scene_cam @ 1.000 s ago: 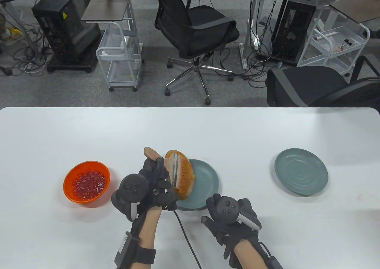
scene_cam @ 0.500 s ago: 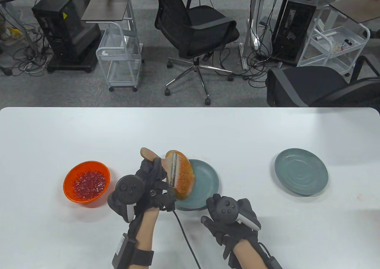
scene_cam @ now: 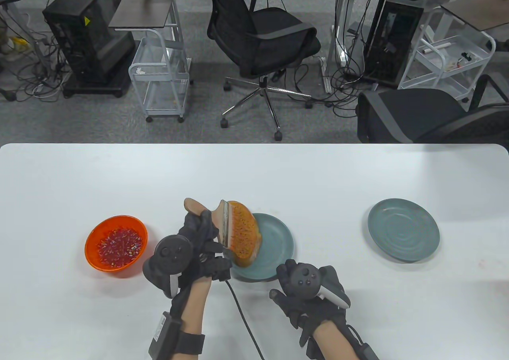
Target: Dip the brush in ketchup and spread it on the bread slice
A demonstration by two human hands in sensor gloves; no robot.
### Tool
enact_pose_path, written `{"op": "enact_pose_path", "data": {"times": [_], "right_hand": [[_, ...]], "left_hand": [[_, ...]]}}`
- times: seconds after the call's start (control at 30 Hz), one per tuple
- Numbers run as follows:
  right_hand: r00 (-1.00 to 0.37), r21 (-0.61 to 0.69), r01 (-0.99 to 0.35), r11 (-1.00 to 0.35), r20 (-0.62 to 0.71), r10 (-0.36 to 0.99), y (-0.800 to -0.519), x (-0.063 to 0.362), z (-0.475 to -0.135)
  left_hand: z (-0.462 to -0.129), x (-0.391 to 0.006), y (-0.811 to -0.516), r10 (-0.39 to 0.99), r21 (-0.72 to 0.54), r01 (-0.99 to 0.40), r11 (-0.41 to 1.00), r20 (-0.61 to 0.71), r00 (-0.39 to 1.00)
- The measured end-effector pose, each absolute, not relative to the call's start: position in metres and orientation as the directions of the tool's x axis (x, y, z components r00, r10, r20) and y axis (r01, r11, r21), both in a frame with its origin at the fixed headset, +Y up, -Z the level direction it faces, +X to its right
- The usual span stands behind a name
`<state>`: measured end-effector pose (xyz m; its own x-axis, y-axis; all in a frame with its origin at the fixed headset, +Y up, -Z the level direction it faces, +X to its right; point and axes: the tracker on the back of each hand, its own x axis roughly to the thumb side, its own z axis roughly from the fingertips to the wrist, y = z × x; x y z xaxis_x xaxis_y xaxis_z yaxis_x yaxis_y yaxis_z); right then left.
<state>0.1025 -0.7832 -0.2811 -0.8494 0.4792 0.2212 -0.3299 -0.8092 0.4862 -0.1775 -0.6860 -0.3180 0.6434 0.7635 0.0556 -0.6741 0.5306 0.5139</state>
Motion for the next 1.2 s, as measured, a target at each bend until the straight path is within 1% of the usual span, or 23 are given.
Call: {"op": "enact_pose_path", "data": {"times": [0.1,0.2,0.27,0.33,0.37,0.47,0.5,0.57,0.63,0.7,0.87,0.93,0.97,1.1,1.2], "right_hand": [[-0.850,0.485,-0.327,-0.811,0.224,0.477,-0.784,0.103,-0.281],[-0.847,0.486,-0.332,-0.808,0.223,0.482,-0.784,0.104,-0.281],[-0.846,0.487,-0.335,-0.806,0.222,0.485,-0.784,0.104,-0.281],[-0.846,0.488,-0.334,-0.806,0.222,0.485,-0.784,0.104,-0.281],[-0.847,0.487,-0.333,-0.807,0.222,0.483,-0.784,0.104,-0.281],[-0.848,0.487,-0.332,-0.808,0.222,0.482,-0.784,0.104,-0.282],[-0.847,0.487,-0.333,-0.807,0.221,0.483,-0.784,0.104,-0.282],[-0.846,0.488,-0.335,-0.806,0.219,0.485,-0.784,0.104,-0.282],[-0.847,0.487,-0.333,-0.807,0.221,0.483,-0.784,0.104,-0.282],[-0.848,0.486,-0.330,-0.809,0.224,0.480,-0.784,0.104,-0.282],[-0.848,0.487,-0.329,-0.809,0.225,0.480,-0.784,0.104,-0.282],[-0.848,0.487,-0.330,-0.809,0.225,0.481,-0.784,0.104,-0.282],[-0.847,0.487,-0.332,-0.808,0.223,0.482,-0.784,0.104,-0.282],[-0.849,0.486,-0.331,-0.809,0.221,0.480,-0.784,0.104,-0.282],[-0.849,0.485,-0.330,-0.810,0.223,0.479,-0.784,0.104,-0.282]], "left_hand": [[-0.321,-0.166,-0.693,0.792,0.460,-0.718,0.521,0.053,0.609],[-0.325,-0.166,-0.698,0.775,0.460,-0.697,0.551,0.028,0.631],[-0.325,-0.171,-0.699,0.761,0.479,-0.671,0.566,0.009,0.649],[-0.322,-0.175,-0.694,0.701,0.531,-0.590,0.608,-0.010,0.713],[-0.321,-0.176,-0.692,0.677,0.542,-0.566,0.621,-0.008,0.736],[-0.316,-0.172,-0.682,0.659,0.574,-0.557,0.600,0.040,0.751],[-0.316,-0.170,-0.680,0.653,0.572,-0.559,0.600,0.052,0.755],[-0.317,-0.165,-0.681,0.686,0.542,-0.608,0.580,0.078,0.724],[-0.321,-0.160,-0.688,0.744,0.486,-0.674,0.556,0.071,0.664],[-0.326,-0.158,-0.694,0.746,0.444,-0.687,0.575,0.059,0.663],[-0.325,-0.169,-0.696,0.750,0.472,-0.670,0.573,0.026,0.661],[-0.322,-0.176,-0.690,0.684,0.535,-0.579,0.616,0.001,0.729],[-0.321,-0.179,-0.688,0.672,0.554,-0.557,0.618,-0.005,0.741],[-0.320,-0.178,-0.685,0.733,0.551,-0.625,0.553,0.035,0.680],[-0.323,-0.171,-0.690,0.784,0.503,-0.693,0.517,0.047,0.620]]}}
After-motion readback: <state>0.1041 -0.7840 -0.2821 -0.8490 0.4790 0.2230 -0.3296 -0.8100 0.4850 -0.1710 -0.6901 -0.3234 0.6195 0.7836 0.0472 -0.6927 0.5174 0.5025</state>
